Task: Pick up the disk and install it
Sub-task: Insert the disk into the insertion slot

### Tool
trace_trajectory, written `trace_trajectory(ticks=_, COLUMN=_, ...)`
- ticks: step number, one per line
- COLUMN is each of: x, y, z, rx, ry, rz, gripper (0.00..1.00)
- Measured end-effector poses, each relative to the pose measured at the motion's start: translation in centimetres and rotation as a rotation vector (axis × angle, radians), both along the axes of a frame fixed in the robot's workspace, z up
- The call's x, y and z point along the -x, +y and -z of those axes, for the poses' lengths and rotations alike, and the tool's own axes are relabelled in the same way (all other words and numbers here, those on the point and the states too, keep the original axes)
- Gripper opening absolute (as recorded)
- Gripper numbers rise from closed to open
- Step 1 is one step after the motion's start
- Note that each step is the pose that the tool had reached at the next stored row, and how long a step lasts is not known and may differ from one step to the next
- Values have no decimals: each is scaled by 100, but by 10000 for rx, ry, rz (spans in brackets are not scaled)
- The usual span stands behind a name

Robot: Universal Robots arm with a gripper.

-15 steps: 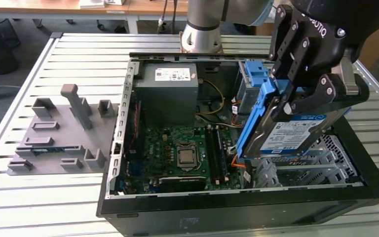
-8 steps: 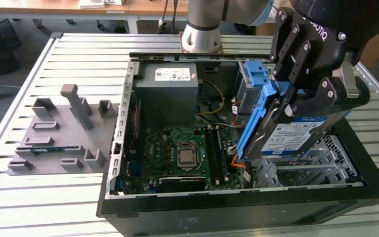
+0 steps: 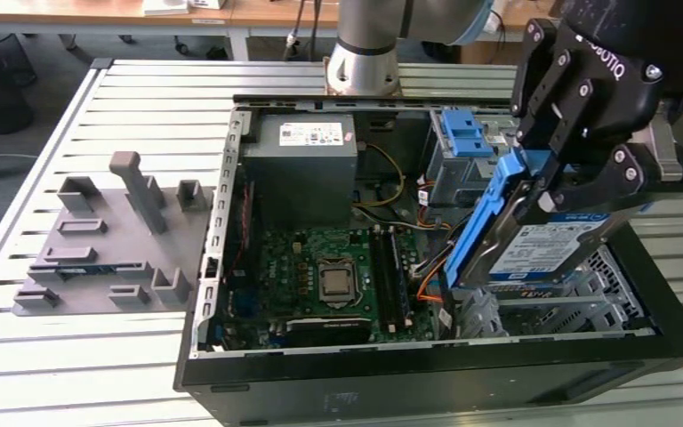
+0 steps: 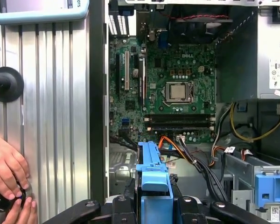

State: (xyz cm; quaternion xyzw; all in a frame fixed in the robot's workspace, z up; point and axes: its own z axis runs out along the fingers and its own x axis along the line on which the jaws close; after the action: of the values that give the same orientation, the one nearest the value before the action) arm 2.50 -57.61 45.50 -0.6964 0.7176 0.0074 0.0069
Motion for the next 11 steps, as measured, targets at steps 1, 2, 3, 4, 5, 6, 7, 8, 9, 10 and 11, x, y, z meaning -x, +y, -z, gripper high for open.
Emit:
trace_trajectory(ticks=1, x=-21, y=0, z=3, rx=1, ry=0, rz=0, gripper=37)
trace_trajectory(ticks=2, x=-36, y=0, z=5, rx=1, ry=0, rz=-1, gripper=37)
trace_trajectory(ticks=3, x=-48, y=0, z=7, rx=2, ry=1, rz=0, gripper=37)
trace_trajectory(ticks=4, x=-61, y=0, z=9, rx=0, ry=0, rz=0, gripper=37)
trace_trajectory(ticks=5, x=-74, y=0, z=11, rx=0, ry=0, rz=0, gripper=37)
trace_trajectory(ticks=6, x=-91, y=0, z=13, rx=1, ry=0, rz=0, gripper=37)
trace_trajectory(ticks=7, x=-109, y=0, z=15, rx=1, ry=0, rz=0, gripper=37)
trace_trajectory(ticks=8, x=-131, y=0, z=16, rx=1, ry=0, rz=0, gripper=37)
trace_trajectory(ticks=9, x=-154, y=0, z=19, rx=0, ry=0, rz=0, gripper=37)
trace_trajectory(ticks=10, x=-176, y=0, z=20, rx=-1, ry=0, rz=0, gripper=37)
trace_trajectory(ticks=11, x=-198, y=0, z=22, rx=-1, ry=0, rz=0, gripper=37)
